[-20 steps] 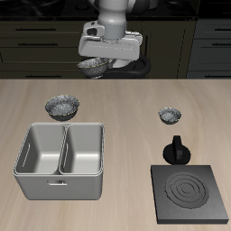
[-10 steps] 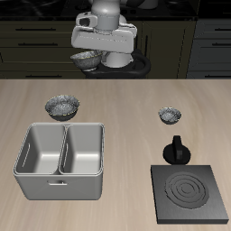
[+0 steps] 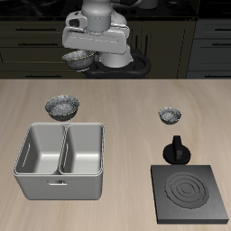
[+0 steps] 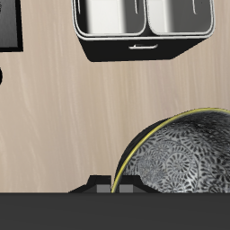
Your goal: Place the medium-sized bowl inside the right compartment of the bowl drainer
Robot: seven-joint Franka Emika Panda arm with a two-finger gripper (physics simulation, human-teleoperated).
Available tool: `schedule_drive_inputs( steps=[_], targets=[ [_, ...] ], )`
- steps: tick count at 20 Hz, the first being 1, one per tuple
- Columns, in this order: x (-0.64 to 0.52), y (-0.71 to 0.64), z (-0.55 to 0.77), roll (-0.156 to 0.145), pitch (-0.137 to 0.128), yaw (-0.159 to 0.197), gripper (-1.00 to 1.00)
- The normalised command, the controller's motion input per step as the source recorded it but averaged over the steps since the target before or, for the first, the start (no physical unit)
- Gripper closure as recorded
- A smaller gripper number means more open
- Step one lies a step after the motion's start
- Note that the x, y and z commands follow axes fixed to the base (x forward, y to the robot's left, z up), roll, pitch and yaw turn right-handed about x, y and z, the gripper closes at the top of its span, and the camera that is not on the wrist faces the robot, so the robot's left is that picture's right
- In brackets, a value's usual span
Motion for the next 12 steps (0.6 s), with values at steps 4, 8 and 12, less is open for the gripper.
schedule_drive_inputs(
  steps=[4,8,12],
  targets=[
    [0.21,-0.19,0.30,-0.037,-0.006,0.007,1.00],
    [0.23,-0.15,0.30,-0.026,-0.002,0.014,1.00],
    [0.42,-0.15,0.21,0.001,0.031,-0.001,1.00]
  ],
)
